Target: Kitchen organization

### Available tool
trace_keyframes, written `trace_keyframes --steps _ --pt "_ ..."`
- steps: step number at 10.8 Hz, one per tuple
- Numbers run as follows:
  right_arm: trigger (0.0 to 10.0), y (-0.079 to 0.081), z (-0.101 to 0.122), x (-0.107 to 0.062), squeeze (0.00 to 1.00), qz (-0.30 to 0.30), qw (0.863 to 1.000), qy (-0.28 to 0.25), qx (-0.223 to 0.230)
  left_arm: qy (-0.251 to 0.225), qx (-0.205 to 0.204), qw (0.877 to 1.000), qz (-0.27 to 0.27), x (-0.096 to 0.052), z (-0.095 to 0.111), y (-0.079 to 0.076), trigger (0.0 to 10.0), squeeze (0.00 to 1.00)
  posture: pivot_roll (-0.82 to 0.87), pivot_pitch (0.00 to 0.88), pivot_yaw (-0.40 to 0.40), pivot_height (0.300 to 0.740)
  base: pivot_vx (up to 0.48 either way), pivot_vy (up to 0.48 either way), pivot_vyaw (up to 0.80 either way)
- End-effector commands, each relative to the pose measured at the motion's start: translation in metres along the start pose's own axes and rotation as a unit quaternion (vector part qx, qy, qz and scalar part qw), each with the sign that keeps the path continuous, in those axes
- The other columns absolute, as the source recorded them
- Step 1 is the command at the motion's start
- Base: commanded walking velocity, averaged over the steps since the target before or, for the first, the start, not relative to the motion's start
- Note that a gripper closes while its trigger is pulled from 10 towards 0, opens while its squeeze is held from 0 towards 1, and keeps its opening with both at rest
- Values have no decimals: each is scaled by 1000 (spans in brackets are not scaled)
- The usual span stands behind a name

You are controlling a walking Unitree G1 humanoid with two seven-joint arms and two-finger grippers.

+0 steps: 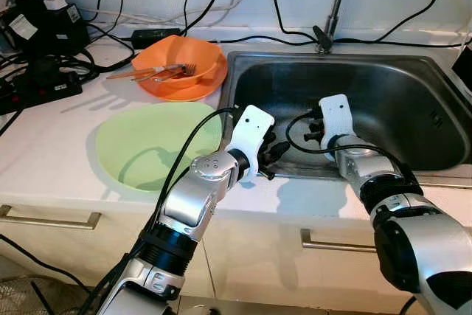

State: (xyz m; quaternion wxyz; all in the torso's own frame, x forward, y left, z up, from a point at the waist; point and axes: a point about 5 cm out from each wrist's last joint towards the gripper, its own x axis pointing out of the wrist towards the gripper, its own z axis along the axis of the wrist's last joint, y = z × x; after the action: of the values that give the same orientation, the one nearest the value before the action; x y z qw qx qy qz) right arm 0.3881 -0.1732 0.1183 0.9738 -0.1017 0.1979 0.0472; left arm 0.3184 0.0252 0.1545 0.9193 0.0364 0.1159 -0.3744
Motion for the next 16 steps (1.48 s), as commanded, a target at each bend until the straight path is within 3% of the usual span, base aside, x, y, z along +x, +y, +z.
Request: trace_keyframes --steps 1,2,3,4,6,8,11,16 --pt "10000 0 2 0 0 -1 1000 -1 -3 1 4 1000 2 -2 1 0 10000 0 75 0 37 740 0 0 0" --pt "10000 -3 6 0 0 -12 1000 -13 6 2 5 1000 2 -1 1 0 10000 0 75 0 37 740 0 0 0" --pt "10000 -10 24 -2 0 -38 996 -75 2 -2 10 1000 5 -2 1 0 10000 0 74 0 41 740 0 0 0" --pt "10000 -14 46 -6 0 -48 987 -149 26 -3 13 1000 7 -2 1 1 10000 0 70 0 44 740 0 0 0" --pt "10000 -19 73 -18 0 -61 961 -262 70 -8 11 1000 8 -1 1 0 10000 0 59 0 46 740 0 0 0" --pt "10000 -18 75 -39 0 -78 929 -352 87 -36 3 999 40 -1 6 7 10000 0 47 0 45 740 0 0 0" --pt "10000 -2 49 -69 0 -76 912 -391 103 -64 -2 995 75 -4 10 15 10000 0 36 0 43 740 0 0 0" --pt "10000 25 16 -86 0 -62 928 -347 123 -75 -3 994 79 -3 9 15 10000 0 18 0 48 740 0 0 0"
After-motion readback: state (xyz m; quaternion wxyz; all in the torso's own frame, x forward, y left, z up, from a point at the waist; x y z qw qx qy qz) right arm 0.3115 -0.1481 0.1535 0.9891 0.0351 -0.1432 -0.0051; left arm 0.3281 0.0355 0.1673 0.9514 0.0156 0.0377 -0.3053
